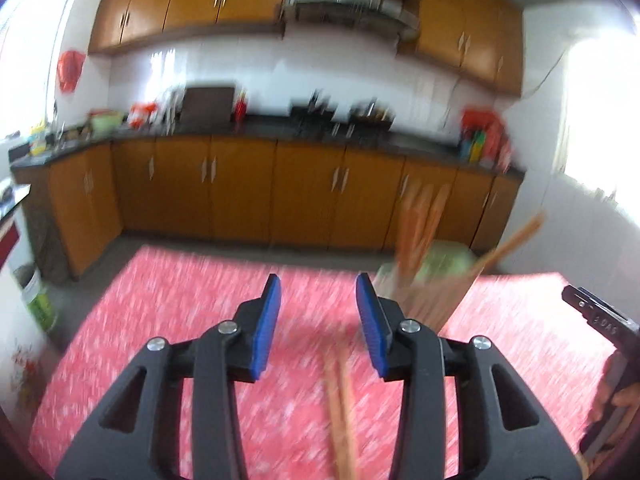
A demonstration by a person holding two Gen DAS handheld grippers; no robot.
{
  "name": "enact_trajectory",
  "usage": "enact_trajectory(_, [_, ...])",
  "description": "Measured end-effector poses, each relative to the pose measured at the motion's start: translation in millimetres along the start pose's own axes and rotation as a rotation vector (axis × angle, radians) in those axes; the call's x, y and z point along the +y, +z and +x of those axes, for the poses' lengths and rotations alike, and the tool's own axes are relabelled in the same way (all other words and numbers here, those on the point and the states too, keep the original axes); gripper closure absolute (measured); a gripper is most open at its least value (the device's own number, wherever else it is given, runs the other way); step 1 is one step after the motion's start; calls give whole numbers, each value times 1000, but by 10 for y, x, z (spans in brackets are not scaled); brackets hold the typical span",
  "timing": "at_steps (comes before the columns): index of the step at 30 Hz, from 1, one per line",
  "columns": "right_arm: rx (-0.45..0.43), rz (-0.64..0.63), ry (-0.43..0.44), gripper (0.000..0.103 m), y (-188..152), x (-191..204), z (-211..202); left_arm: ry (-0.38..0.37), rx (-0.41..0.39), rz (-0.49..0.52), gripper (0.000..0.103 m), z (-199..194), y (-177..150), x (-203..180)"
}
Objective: Organize utensils
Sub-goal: 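Lower the left tool onto a chopstick and close it while the right tool grasps another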
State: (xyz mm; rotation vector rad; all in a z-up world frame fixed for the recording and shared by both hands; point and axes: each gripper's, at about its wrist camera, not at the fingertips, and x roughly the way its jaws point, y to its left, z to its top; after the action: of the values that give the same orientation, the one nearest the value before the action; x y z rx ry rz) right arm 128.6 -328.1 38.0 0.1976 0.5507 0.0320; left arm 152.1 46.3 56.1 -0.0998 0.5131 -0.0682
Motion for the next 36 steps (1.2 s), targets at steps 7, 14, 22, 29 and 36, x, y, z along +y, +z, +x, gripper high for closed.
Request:
enact_trajectory(7, [351,16,123,87,-887,83,566,-28,259,-19,72,484,-804,147])
enact_trajectory(14, [405,-38,128,88,-1074,284,652,-61,332,-9,73,560,-1108,117])
enact_trajectory(22, [363,-54,-3,96,-1037,191,752,-97,382,0,82,658,-1184,-30])
enact_trajectory(29, [353,-69,-9,96,-1002,189,789,-110,403,39,86,691,-1215,-122])
enact_trajectory(36, [353,-70,-5,96,-993,180,787,-80,403,109,93,719,-1263,-224])
